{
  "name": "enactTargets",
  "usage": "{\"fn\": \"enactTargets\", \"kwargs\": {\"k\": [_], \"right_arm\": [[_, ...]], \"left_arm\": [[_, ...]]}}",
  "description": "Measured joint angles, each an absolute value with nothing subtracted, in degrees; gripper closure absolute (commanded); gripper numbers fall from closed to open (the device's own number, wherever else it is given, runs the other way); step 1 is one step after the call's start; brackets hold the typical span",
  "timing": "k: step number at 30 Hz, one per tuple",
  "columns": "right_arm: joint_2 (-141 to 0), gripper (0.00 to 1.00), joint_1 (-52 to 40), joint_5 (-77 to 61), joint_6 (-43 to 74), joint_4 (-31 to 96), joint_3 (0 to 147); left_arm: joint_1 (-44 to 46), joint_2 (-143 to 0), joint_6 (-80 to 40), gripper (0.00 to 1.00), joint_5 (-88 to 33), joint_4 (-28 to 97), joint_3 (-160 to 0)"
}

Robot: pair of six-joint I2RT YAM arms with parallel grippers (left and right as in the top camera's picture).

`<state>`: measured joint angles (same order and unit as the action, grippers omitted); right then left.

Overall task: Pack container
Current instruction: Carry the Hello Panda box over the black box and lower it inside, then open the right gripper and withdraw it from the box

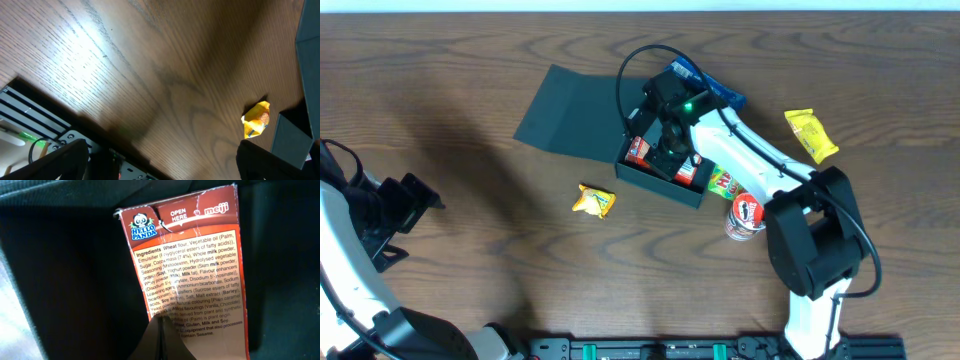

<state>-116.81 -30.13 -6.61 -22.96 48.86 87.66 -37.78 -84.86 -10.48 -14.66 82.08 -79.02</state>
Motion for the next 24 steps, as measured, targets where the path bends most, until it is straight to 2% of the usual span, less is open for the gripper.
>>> {"fn": "enactTargets", "kwargs": {"k": [10,17,24], "right_arm": [[-114.37,0.99,-31.31,-4.05,-22.72,50.02,87.15],[-112.38,0.99,-28.91,3.70,-15.94,49.58,87.26],[-114.63,0.99,-28.75,0.32,-14.26,46.74,85.14]], "left_arm": [[-37.78,-84.86,-10.48,0.05,-14.66,82.08,-79.02],[-37.78,-84.86,-10.48,0.05,-14.66,82.08,-79.02],[-37.78,-84.86,-10.48,0.05,-14.66,82.08,-79.02]]}}
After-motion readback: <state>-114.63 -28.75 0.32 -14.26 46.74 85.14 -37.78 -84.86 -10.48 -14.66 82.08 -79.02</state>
